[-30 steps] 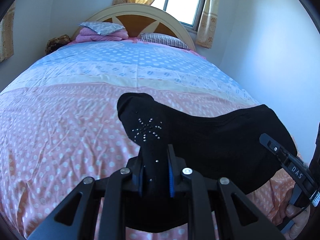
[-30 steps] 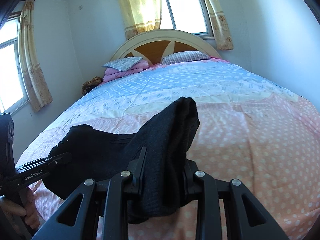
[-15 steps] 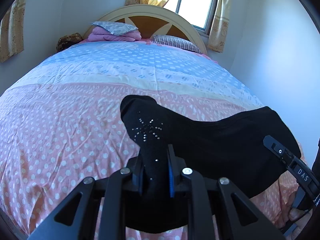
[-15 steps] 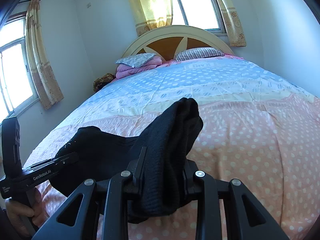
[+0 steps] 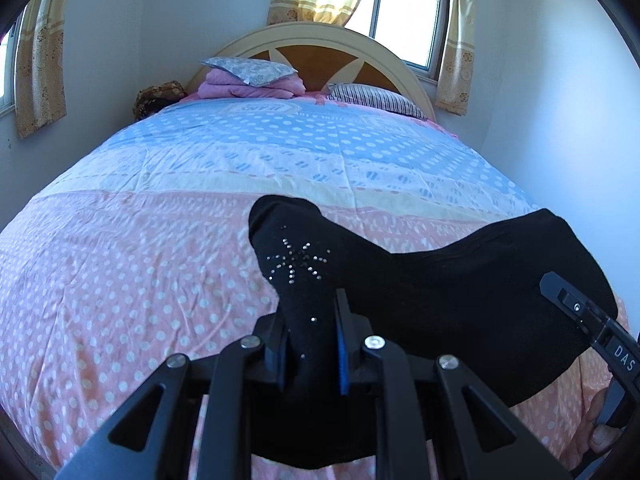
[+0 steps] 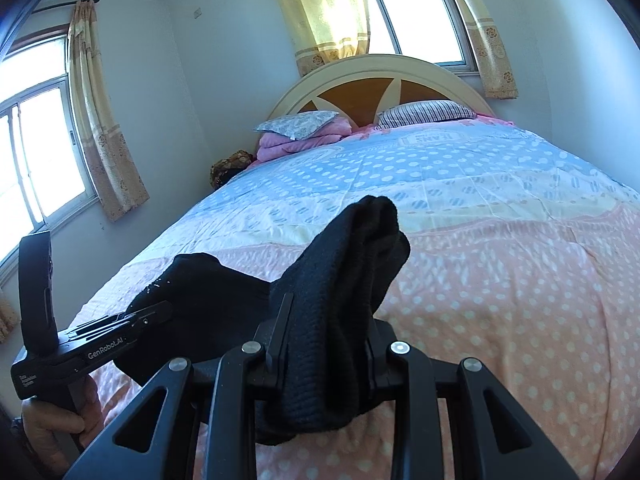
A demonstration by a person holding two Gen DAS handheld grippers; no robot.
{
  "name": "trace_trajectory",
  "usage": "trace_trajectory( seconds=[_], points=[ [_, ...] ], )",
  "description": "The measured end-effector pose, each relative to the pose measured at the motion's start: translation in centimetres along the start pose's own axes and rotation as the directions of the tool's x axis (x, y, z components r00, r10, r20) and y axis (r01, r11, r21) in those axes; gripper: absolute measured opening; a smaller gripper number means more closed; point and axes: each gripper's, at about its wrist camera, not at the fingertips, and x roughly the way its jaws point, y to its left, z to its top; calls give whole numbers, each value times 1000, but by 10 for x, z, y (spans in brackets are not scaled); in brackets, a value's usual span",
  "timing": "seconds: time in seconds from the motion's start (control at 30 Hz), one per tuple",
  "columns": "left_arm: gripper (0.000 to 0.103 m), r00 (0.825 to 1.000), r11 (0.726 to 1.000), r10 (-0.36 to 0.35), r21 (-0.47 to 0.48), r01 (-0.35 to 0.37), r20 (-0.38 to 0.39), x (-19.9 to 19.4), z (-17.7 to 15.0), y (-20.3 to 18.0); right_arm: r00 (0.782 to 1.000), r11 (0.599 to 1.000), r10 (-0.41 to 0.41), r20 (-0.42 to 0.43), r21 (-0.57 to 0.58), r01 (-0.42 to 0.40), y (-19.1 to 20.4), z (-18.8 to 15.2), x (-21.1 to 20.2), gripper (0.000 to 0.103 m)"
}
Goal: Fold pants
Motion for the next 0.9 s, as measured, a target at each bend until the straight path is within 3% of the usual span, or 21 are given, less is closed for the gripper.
trace_trajectory(
  seconds=[0.9],
  points=[
    [19, 999, 999, 38, -28, -38, 5, 30, 38, 38, 998, 998, 55, -11, 3, -55, 24, 37, 56, 29]
  ],
)
